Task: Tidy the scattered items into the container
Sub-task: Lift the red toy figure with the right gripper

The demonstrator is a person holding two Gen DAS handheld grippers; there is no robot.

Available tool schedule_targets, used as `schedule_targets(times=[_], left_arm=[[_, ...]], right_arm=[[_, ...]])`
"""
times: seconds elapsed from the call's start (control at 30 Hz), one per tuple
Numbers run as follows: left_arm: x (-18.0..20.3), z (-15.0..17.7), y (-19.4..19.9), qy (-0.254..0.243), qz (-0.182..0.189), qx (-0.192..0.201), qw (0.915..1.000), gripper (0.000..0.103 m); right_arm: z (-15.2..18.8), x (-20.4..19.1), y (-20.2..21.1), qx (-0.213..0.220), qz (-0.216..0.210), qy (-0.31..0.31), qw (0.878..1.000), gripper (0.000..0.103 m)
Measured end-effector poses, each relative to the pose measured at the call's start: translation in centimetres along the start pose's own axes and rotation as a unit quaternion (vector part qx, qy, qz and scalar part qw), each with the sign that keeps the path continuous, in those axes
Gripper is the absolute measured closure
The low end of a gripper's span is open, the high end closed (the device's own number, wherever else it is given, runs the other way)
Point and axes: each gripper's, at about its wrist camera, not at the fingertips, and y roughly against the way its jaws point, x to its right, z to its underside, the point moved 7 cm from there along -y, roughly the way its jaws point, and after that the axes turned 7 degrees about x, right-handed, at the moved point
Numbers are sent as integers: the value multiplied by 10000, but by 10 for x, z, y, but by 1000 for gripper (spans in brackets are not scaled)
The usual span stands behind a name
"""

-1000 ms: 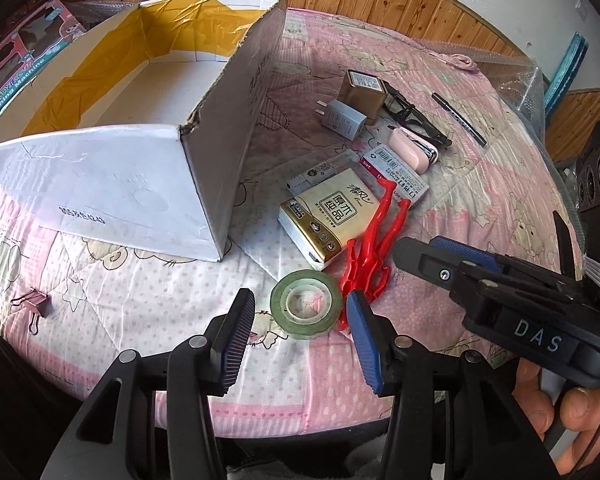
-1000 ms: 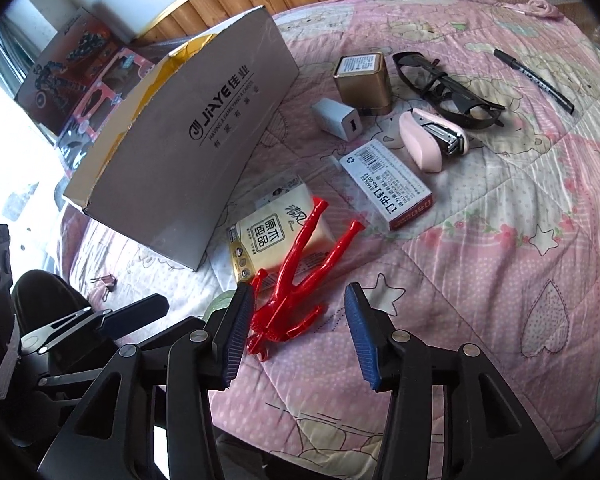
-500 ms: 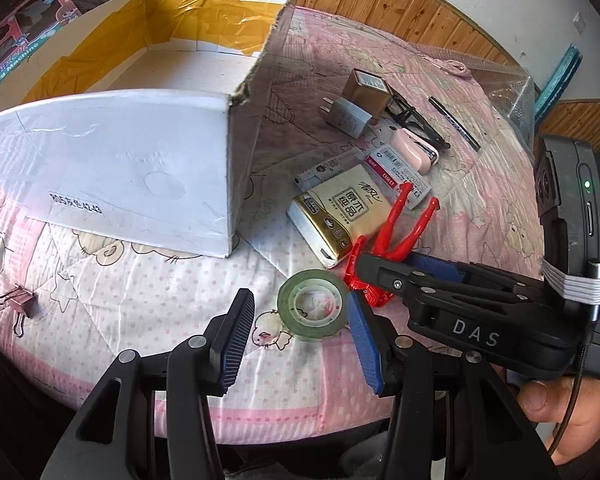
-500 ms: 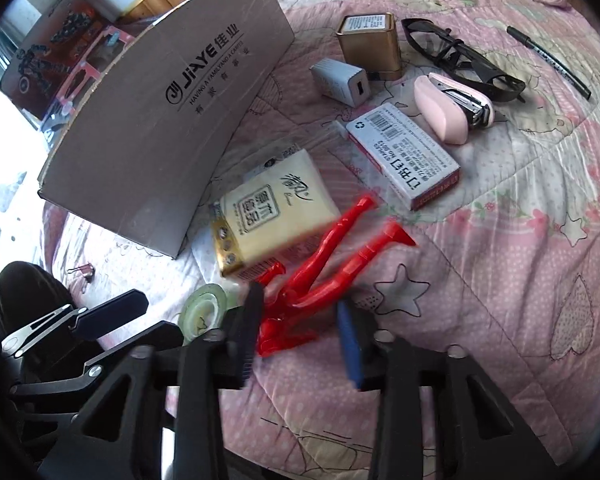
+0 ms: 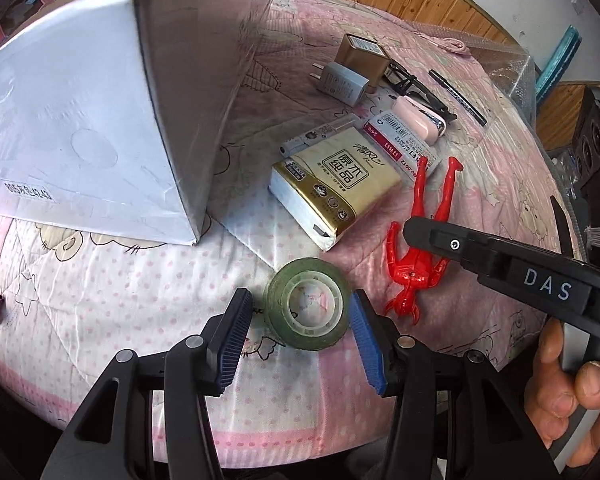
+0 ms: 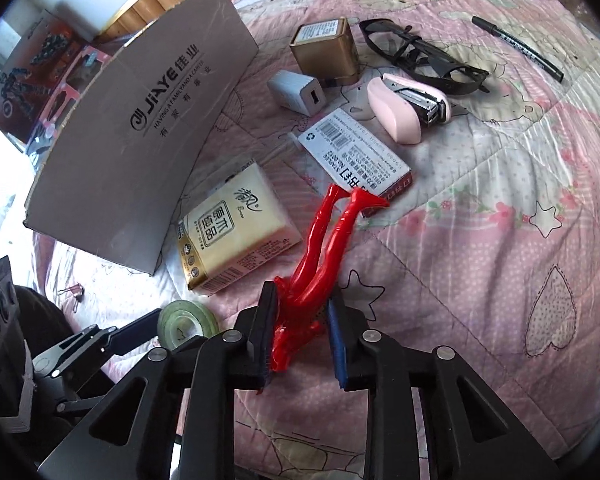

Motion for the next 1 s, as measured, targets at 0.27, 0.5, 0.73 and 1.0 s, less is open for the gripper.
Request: schedule_targets(times=[0.27,0.5,0.73,1.0], left_arm=[[8,-1,-1,-335,-56,158,9993,54],[12,-3,10,-326,1,291,9990,54],[19,-4,18,-411,-173,333,9985,54],[23,-3,27,-490,-397,356,9974,54]], right_arm=[[-1,-8,4,78,8,167,9998,87],[-7,-12,21,305,-87,52,9995,87],[-7,-2,34,388,-212,-170,9989,87],[-7,7,42,427,-350,-447,9975,87]])
